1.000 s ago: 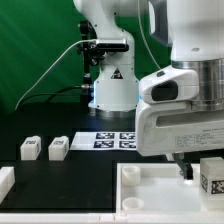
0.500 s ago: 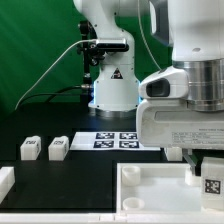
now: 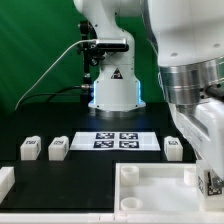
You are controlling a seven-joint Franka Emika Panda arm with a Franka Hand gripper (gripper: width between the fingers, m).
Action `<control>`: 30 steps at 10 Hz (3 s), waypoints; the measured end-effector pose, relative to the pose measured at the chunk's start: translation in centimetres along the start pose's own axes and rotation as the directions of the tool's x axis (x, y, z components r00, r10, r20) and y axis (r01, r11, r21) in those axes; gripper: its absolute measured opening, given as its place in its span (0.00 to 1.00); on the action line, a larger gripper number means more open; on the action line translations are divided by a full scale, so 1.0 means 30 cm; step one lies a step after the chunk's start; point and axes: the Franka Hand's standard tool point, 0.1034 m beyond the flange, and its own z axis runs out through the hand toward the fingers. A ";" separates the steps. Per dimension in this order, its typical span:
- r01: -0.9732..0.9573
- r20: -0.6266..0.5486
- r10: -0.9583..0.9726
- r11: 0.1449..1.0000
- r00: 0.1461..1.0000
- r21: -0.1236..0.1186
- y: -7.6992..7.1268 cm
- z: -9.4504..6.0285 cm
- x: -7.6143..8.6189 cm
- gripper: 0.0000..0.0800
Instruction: Assemble one leg
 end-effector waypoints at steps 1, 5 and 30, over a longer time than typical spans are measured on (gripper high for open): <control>-0.014 0.000 0.014 1.000 1.000 -0.001 0.002 0.003 -0.002 0.37; 0.391 -0.016 -0.392 0.920 0.920 -0.013 0.036 0.036 0.008 0.79; -0.284 0.039 0.284 0.959 0.958 0.000 0.002 0.020 -0.034 0.76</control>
Offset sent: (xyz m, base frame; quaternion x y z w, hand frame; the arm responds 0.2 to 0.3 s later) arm -0.0313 0.0004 -0.0146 -0.0101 0.0358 -0.2283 0.9729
